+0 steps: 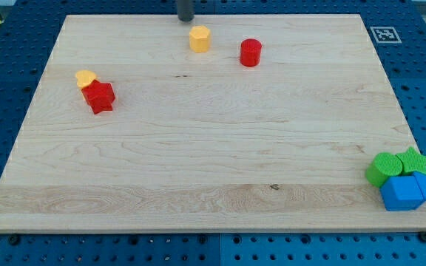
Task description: Move the yellow hexagon slightly down
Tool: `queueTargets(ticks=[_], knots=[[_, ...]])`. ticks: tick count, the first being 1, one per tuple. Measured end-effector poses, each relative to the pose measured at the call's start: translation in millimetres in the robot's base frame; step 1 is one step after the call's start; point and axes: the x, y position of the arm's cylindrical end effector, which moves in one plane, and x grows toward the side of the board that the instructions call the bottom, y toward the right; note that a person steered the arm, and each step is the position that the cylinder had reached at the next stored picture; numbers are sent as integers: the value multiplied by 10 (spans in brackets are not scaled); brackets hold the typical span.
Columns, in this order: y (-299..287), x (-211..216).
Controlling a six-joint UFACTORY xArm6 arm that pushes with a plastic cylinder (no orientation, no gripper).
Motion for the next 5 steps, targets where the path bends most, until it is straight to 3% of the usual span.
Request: queueTargets(ticks=[3,5], knots=[[178,989],[248,1195]])
